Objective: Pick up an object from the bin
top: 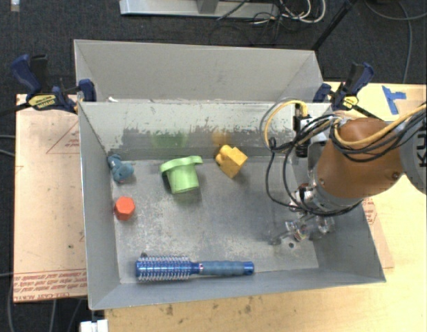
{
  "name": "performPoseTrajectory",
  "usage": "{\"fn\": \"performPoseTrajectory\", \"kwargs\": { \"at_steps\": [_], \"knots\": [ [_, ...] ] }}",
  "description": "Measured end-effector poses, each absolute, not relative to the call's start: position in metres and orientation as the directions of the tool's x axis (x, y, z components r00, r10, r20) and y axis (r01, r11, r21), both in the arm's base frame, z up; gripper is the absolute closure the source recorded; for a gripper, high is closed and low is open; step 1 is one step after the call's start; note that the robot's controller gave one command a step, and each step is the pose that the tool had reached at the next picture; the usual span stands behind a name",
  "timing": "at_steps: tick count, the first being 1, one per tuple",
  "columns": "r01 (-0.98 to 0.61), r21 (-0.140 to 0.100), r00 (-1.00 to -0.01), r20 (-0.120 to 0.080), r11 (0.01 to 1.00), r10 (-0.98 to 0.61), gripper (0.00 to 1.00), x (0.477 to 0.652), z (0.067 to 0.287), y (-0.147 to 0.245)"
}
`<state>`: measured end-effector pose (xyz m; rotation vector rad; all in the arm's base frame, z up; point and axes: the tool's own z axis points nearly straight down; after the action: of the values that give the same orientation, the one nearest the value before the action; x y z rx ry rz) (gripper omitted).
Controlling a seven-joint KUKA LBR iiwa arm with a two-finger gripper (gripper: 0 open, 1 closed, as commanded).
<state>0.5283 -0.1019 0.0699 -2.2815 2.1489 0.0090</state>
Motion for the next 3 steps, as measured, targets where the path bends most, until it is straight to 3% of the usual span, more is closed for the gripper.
{"fn": "performPoseTrajectory", "kwargs": {
  "at_steps": [1,2,3],
  "knots": [
    [-0.998,-0.001,0.058,-0.004,-0.058,-0.998,1.0,0.528,0.07,-0.106],
    [-0.967,-0.009,-0.255,-0.002,0.255,-0.967,1.0,0.516,0.229,-0.13],
    [-0.897,0.005,-0.441,-0.003,0.441,-0.897,1.0,0.552,0.162,-0.076]
  ]
}}
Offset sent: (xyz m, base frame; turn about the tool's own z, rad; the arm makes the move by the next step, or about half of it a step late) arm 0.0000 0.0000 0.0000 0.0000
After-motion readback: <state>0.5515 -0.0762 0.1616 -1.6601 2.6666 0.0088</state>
